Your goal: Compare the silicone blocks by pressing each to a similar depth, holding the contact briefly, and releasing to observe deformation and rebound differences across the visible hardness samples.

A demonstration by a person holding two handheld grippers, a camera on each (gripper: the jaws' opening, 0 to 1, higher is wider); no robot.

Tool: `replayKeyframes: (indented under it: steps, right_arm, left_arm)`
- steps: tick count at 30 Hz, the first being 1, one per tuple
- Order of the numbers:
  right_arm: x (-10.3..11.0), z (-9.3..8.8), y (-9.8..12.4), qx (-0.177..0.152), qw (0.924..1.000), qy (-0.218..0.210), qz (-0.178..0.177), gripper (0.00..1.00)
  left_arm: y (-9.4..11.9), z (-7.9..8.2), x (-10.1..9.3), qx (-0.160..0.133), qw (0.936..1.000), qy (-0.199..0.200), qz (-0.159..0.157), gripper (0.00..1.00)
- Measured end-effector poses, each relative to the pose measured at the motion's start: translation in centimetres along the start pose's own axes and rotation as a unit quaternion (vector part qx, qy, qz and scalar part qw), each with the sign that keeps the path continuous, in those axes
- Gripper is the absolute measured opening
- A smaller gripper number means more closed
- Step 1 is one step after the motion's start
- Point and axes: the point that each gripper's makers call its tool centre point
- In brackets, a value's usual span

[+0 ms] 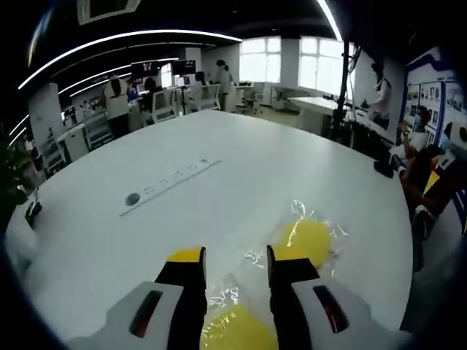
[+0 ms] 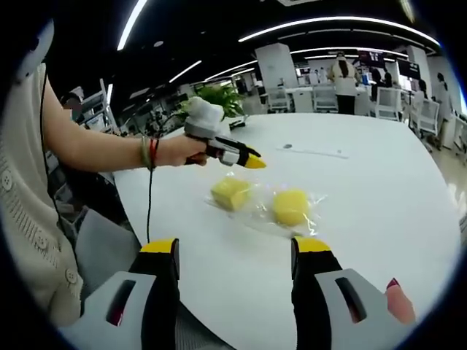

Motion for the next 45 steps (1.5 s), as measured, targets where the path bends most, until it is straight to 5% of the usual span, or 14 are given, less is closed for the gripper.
replayKeyframes:
  steps: [24, 32, 45]
  right_arm:
    - [2.2, 0.6, -0.5, -0.008, 0.9999, 0.012, 0.008, 0.57]
    - [2.0, 0.0, -1.3, -0.008, 0.9999, -0.01, -0.004, 0.59]
    - [3.0, 0.1, -1.7, -0.027, 0.9996, -0.01, 0.001, 0.57]
  left_arm:
    - [9.3, 0.4, -3.1, -0.05, 0.9983, 0.01, -0.03, 0.44]
    - [13.0, -1.4, -5.1, -0.055, 0.9975, -0.002, -0.044, 0.46]
    - [17.0, -2.8, -4.9, -0.076, 0.996, 0.032, -0.034, 0.49]
Point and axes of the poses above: the point that each gripper's makers call its tool centre point, and the gripper's own axes: y roughly backward along the fingers, x roughly to its left, z roughly out of its top, and after that the axes turned 3 degrees about z, right-handed
